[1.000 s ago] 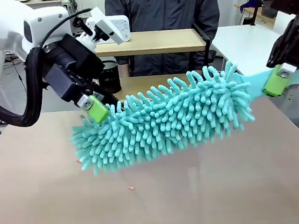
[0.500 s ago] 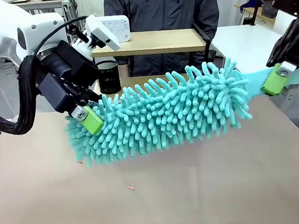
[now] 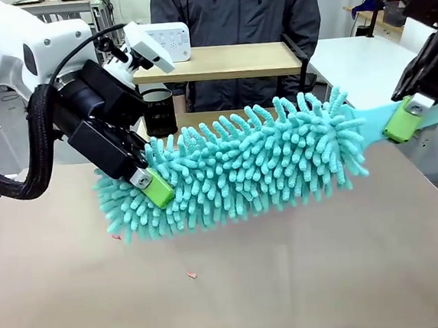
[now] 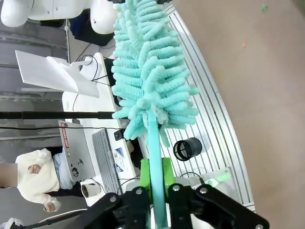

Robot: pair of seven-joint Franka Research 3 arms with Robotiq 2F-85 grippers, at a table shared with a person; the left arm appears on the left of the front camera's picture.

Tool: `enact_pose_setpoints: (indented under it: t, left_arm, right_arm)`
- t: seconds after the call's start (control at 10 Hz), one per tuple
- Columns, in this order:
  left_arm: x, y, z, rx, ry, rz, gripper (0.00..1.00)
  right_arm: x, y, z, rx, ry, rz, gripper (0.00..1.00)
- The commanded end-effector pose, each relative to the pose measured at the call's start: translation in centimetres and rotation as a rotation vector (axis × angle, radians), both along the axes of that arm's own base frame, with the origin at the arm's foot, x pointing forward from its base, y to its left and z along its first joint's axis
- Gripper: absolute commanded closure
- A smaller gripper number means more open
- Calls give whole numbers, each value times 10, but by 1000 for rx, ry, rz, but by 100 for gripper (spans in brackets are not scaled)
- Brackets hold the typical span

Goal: Clean the shelf.
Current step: Hand the Duster back to the human.

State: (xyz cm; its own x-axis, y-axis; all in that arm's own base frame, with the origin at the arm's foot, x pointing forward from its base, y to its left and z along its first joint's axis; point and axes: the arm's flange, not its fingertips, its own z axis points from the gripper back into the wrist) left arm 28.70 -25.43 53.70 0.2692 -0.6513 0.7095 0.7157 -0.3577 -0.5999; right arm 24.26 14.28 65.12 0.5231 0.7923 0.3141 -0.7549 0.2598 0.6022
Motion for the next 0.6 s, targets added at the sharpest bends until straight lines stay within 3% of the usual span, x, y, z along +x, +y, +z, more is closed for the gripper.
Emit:
enact_pose_setpoints:
  t: [0.0, 0.2, 0.3, 0.4, 0.5]
  left_arm:
    - [-4, 1, -5, -21, -14, 12, 100]
    - [-2, 4, -5, -21, -18, 23, 100]
    - [-1, 6, -4, -21, -27, 30, 100]
    - [-1, 9, -3, -14, -35, 28, 100]
    - [-2, 12, -3, -1, -46, 31, 100]
  right_arm:
    - [0, -1, -2, 52, -16, -21, 87]
    - [0, -2, -3, 36, -11, -36, 87]
    - [0, -2, -4, 28, -10, -39, 50]
    - [1, -3, -4, 26, -8, -45, 31]
    - [1, -7, -3, 33, -18, -89, 0]
